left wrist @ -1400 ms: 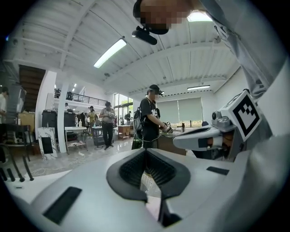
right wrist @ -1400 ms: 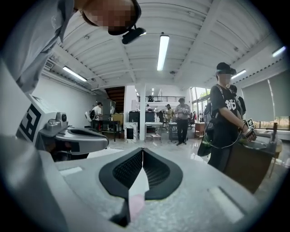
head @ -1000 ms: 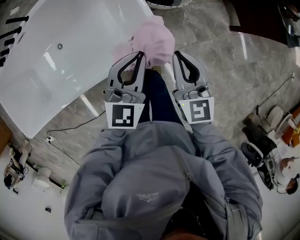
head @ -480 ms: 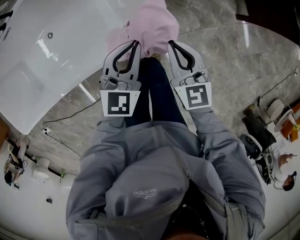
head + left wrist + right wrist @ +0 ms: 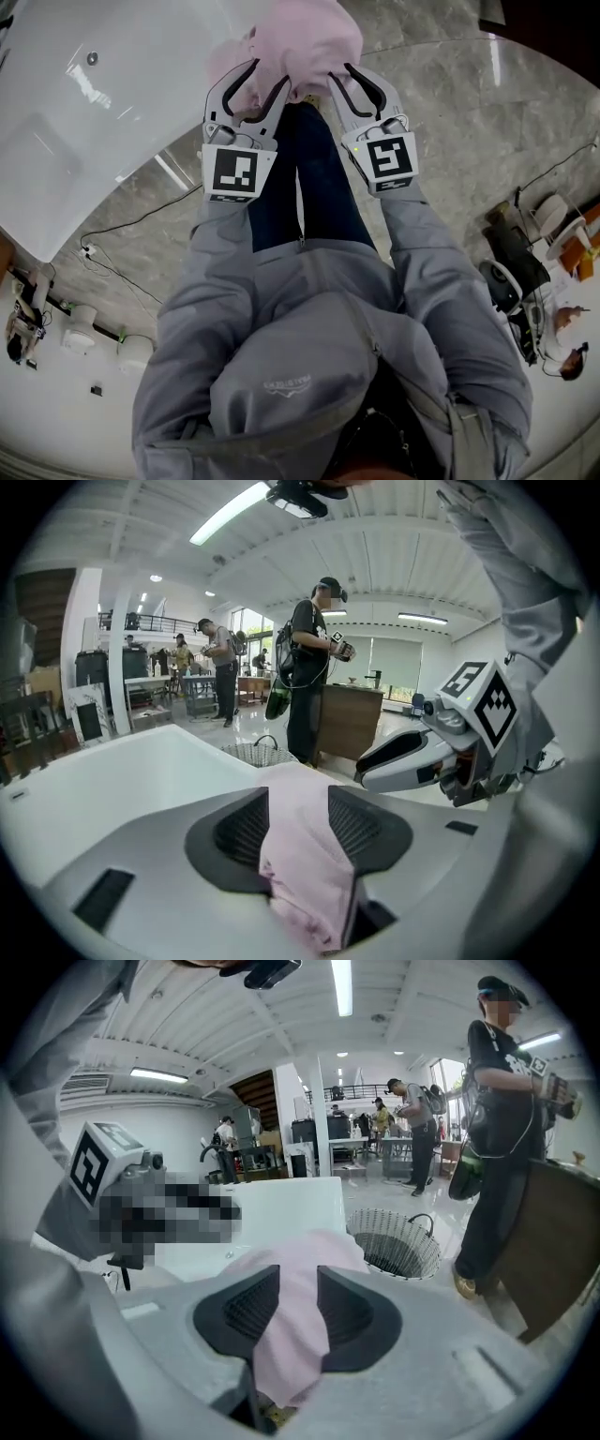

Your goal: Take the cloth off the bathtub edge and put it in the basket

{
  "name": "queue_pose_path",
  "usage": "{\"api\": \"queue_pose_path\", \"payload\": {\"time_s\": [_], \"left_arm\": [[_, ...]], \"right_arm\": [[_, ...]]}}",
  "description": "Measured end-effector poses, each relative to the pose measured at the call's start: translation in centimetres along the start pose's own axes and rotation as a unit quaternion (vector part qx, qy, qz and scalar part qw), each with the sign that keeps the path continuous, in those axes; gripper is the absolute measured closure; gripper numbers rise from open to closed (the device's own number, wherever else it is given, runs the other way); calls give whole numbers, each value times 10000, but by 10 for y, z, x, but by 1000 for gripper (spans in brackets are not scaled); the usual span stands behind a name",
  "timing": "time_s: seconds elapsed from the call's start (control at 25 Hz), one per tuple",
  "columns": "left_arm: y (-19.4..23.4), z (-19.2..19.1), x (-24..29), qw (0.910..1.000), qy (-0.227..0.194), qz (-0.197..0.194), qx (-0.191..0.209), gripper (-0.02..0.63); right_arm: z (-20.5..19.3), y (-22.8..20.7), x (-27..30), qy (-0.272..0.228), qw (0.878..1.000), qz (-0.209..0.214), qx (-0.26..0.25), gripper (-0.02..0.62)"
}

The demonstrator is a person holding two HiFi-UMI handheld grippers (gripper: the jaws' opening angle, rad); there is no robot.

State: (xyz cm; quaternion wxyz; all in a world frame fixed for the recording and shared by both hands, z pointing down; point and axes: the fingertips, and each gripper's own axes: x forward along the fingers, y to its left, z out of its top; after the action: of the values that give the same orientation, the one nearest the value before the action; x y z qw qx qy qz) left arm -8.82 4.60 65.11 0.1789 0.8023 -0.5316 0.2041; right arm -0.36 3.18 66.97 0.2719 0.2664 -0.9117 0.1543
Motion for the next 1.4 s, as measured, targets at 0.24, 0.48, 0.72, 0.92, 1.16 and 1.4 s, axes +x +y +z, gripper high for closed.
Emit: {"api": "queue_pose_path", "payload": {"time_s": [0.24,0.48,0.72,0.92,1.16,1.4], "left_arm": [[4,-33,10,9984,469,-189,-252,353],[3,-68,25,9907,1079,-602,-572,278],[2,-103,40,9778,1723,-930,-743,255],[-1,-114,49,9713,2021,-1105,-596,252],[-7,-126,52,9601,2502,-1227,-255,252],[-15,-137,63,9433,2965,-1489,138,252]], "right_arm": [[-38,2,14,502,9981,315,141,254],[-87,-6,33,1191,9912,560,154,109],[-131,-13,58,1902,9790,675,304,101],[-146,-9,79,2215,9706,869,352,101],[-155,-5,89,2485,9625,1088,50,101],[-150,17,95,2514,9580,1378,-22,150]]}}
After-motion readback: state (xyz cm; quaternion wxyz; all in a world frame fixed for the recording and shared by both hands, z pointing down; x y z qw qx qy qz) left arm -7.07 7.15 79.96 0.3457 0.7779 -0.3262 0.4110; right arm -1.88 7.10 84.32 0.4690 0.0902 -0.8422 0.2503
